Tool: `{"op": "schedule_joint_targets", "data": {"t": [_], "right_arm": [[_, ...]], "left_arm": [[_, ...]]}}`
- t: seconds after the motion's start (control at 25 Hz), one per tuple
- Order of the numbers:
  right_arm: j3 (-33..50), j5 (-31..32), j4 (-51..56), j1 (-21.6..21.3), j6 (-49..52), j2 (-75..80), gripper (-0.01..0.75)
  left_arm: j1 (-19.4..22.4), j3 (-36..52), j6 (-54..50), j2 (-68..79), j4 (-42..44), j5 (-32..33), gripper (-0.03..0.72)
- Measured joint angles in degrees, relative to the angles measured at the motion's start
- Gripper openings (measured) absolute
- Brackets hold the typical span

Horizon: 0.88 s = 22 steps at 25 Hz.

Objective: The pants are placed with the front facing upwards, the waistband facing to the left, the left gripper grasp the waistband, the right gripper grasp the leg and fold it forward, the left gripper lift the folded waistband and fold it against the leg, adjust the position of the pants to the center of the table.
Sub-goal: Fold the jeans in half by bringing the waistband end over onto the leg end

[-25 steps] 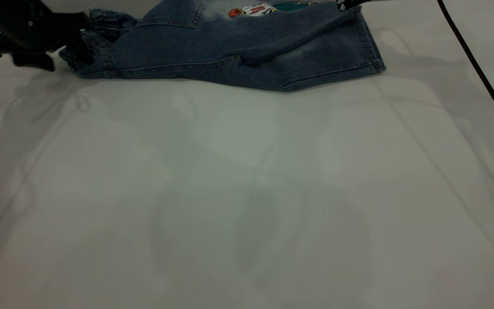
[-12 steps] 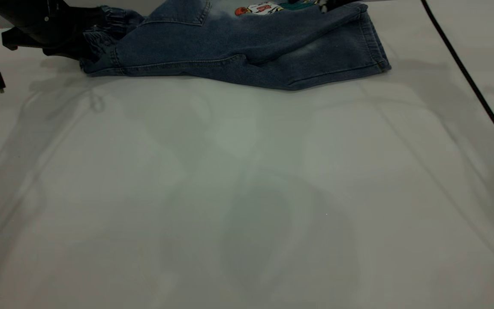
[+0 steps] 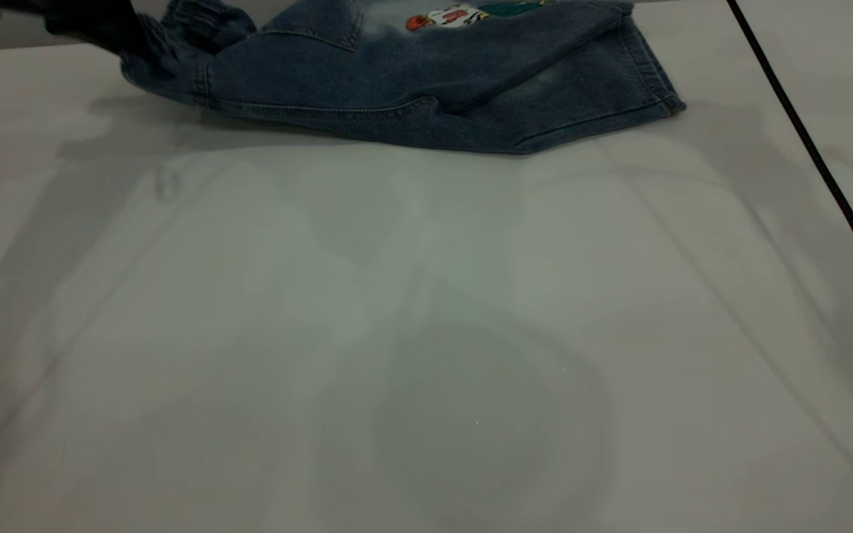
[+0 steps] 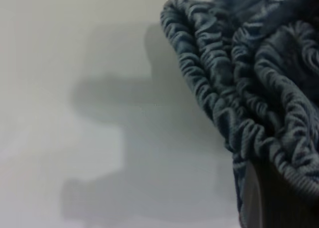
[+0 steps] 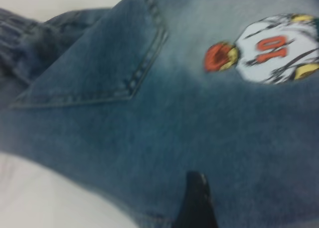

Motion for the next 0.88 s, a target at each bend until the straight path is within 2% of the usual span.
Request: {"op": "schedule_joint_targets", "data": {"t": [0.28,0.56,0.88], "right_arm": [[0.0,-0.4,0.0,1.3,0.4,0.0,0.479],[0.0,0.4,-0.1,4.4,1.0,0.1,0.479],[0.0,0.4,-0.4,7.0,1.1,4.9,0.479]], "left_arm": [[-1.2,0.0,0.7,-5.0,0.2,11.2,0.089],[-5.4,0.1,2.2,-6.7,0.1,21.5,0.089],[-7.2,0.1,3.1,-10.9,0.1,24.5,0.089]]}}
